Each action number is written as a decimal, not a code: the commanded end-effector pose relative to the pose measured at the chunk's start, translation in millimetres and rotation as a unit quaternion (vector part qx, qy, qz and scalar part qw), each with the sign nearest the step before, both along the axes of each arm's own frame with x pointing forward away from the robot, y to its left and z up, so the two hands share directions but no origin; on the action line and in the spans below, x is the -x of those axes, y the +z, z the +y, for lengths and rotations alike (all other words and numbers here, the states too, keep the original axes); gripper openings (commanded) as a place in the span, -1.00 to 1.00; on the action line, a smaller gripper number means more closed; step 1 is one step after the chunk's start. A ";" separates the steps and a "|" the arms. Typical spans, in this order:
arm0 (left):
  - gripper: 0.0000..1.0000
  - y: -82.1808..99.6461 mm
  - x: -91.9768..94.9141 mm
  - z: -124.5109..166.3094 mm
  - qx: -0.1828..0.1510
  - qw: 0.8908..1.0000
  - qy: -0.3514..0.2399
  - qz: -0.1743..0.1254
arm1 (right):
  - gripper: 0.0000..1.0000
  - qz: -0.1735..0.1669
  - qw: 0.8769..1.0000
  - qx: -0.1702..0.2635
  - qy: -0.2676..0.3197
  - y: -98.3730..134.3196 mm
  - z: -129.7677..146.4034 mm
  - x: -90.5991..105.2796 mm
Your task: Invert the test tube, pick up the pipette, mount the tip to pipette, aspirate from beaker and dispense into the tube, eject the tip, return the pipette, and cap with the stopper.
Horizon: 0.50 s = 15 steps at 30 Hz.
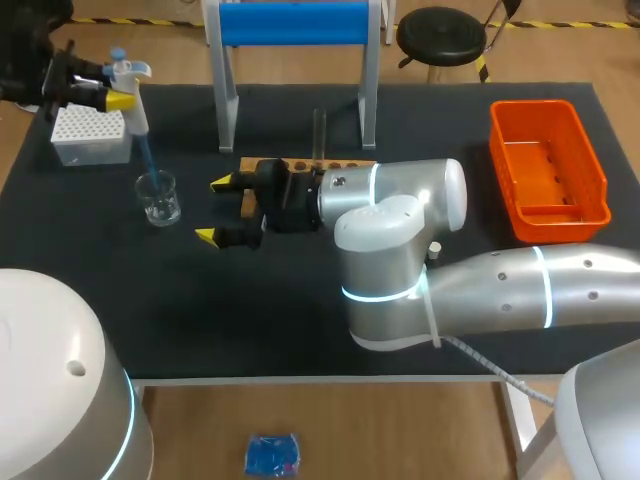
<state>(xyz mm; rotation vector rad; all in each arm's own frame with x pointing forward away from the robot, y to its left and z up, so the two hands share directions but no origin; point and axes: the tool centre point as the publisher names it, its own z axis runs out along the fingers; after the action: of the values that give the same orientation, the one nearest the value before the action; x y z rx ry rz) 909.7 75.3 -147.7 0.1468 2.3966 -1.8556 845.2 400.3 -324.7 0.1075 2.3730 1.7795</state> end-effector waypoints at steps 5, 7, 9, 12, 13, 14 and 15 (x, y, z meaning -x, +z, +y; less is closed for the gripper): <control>-1.00 -10.6 -4.4 0.5 0.005 1.000 -0.005 0.004 | 1.00 0.000 1.000 -0.001 0.000 -0.7 -0.2 0.3; -1.00 -12.9 -4.5 0.5 0.006 1.000 -0.004 0.006 | 1.00 0.000 1.000 -0.001 0.000 -0.7 -0.2 0.3; -1.00 -15.6 -4.7 0.6 0.007 1.000 -0.004 0.007 | 1.00 0.000 1.000 -0.001 0.000 -0.7 -0.2 0.3; -1.00 -18.1 -5.1 0.2 0.007 1.000 -0.004 0.008 | 1.00 0.000 1.000 -0.001 0.000 -0.7 -0.2 0.3; -1.00 -19.6 -5.5 0.1 0.007 1.000 -0.005 0.010 | 1.00 0.000 1.000 -0.001 0.000 -0.7 -0.2 0.3; -1.00 -20.2 -5.6 0.1 0.007 1.000 -0.005 0.010 | 1.00 0.000 1.000 -0.001 0.000 -0.7 -0.2 0.3; -1.00 -20.7 -5.7 0.1 0.008 1.000 -0.005 0.011 | 1.00 0.000 1.000 -0.001 0.000 -0.7 -0.2 0.3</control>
<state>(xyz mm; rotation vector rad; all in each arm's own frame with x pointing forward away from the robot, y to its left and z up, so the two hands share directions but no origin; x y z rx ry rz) 911.9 74.1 -166.2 0.1293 2.4004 -1.8796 845.1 400.4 -324.6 0.1078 2.3726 1.7791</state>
